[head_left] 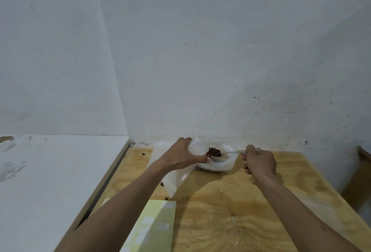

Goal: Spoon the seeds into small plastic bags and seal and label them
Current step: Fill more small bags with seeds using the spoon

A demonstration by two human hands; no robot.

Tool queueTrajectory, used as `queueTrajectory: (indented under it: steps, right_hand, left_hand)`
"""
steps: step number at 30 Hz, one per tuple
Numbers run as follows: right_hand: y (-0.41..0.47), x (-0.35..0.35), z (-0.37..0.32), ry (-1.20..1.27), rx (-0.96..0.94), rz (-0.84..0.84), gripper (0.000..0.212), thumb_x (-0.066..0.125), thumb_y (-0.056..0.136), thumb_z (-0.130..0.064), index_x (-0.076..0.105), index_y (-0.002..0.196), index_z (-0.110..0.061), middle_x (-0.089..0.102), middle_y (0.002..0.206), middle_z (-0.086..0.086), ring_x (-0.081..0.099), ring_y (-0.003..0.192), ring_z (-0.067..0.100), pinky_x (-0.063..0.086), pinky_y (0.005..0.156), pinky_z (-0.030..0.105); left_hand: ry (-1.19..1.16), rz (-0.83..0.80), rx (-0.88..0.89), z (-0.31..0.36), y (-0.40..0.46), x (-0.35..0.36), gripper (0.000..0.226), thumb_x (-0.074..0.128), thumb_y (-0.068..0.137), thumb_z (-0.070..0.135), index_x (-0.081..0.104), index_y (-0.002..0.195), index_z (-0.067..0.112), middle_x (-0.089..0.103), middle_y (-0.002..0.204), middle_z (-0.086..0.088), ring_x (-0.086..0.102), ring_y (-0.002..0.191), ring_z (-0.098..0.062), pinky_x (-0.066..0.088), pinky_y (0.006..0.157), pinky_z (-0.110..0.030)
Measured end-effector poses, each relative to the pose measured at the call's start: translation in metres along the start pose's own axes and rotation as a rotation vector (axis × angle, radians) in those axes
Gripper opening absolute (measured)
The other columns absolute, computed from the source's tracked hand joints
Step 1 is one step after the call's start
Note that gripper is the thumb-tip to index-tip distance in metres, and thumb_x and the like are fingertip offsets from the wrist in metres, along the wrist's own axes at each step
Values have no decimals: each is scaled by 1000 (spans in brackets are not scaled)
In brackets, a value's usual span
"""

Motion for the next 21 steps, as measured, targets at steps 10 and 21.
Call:
queueTrajectory:
  steps: [10, 21]
  right_hand:
    - [-7, -14, -56, 94, -88, -45, 31, 51, 92, -23, 72, 75, -7, 74, 76, 4, 60, 52, 21, 49, 49, 29]
    - [-35, 17, -84, -27, -388, -188, 30, 49, 98, -22, 75, 84, -13, 75, 81, -5, 66, 53, 15, 57, 62, 36]
  left_hand:
    - [-120, 85, 15, -2, -12, -13, 59, 84, 71, 55, 57, 116, 27, 64, 108, 13, 60, 94, -3, 41, 67, -22]
    - [-203, 107, -81, -19, -17, -35, 65, 81, 62, 64, 61, 109, 25, 68, 111, -3, 66, 103, -22, 52, 94, -48]
Point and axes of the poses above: each hand's wrist, its own y-axis towards the middle knuckle, its own x-axis out of the palm, z = x × y, the point moved 5 cm from there along y, towards the middle knuckle
